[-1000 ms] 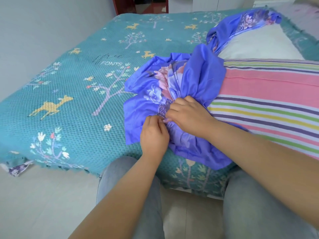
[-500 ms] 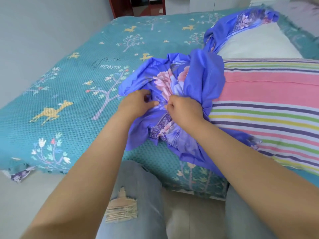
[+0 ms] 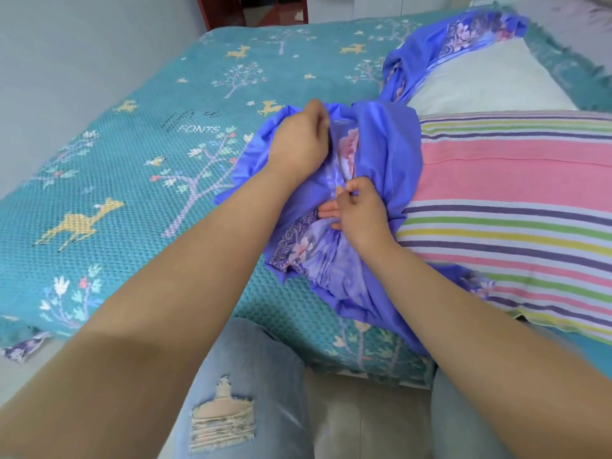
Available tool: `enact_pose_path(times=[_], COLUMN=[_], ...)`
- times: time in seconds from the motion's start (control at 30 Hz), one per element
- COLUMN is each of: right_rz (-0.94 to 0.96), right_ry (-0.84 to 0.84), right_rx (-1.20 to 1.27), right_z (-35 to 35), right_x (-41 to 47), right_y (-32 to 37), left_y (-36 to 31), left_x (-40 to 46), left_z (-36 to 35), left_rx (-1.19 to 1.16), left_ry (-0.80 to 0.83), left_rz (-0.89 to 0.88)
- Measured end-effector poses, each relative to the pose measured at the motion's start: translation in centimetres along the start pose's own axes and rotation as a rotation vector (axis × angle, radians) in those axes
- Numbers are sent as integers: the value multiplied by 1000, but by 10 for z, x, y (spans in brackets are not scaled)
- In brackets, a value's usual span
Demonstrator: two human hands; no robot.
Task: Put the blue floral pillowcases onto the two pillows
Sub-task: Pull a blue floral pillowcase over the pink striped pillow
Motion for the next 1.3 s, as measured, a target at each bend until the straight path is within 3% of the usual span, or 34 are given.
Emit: enact_pose_path(times=[0.1, 0.17, 0.23, 0.3, 0.33, 0.4, 0.47, 0.53, 0.6, 0.73, 0.8, 0.87, 1.0, 1.03, 1.1, 1.2, 1.3], right_rz=[243, 415, 614, 693, 715, 833, 1009, 1182, 1330, 1478, 1461, 1397, 1262, 1252, 1257, 1243, 1323], right_ry=[9, 80, 111, 146, 172, 238, 293, 292, 245, 254, 300, 325, 350, 375, 413, 447, 431], right_rx=[-273, -518, -745, -841, -850, -861, -923, -970, -966, -952, -961, -972, -1009, -1022, -1023, -1059, -1081], right_z=[0, -4, -11, -17, -18, -21, -25, -29, -30, -33, -34, -36, -37, -37, -36, -36, -38], right_x=[-6, -14, -23, -29, -32, -39, -48, -59, -67, -77, -81, -82, -80, -81, -83, -83, -84], right_y=[-2, -2, 1, 4, 5, 7, 8, 8, 11, 10, 9, 8, 11, 11, 12, 13, 14], left_y=[-1, 21, 48, 84, 97, 115, 120, 121, 125, 111, 100, 98, 101, 97, 86, 65, 78], left_x=[-20, -34, -47, -70, -85, -124, -158, -178, -184, -190, -194, -197, -196, -196, -193, -188, -164], left_z=[-15, -16, 7, 38, 48, 45, 26, 13, 13, 23, 31, 40, 67, 69, 64, 53, 54], left_rx=[-387, -548, -591, -394, -258, -212, -593, -965, -1026, -912, -869, -845, -727, -750, -840, -791, -420], left_ry=[256, 338, 125, -214, -293, -231, -113, -132, -79, 247, 320, 231, -250, -272, -128, 94, -82], left_rz=[-70, 48, 233, 404, 486, 729, 1051, 1335, 1421, 1294, 1217, 1174, 982, 961, 941, 719, 660])
Point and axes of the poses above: each hand's wrist, its own x-axis towards the middle knuckle, its own z-axis out of the back of the hand, y = z × x, the point moved 5 cm from there along x, towards the middle knuckle, and after that the axes turned 10 degrees about -y, right-handed, at the moved point
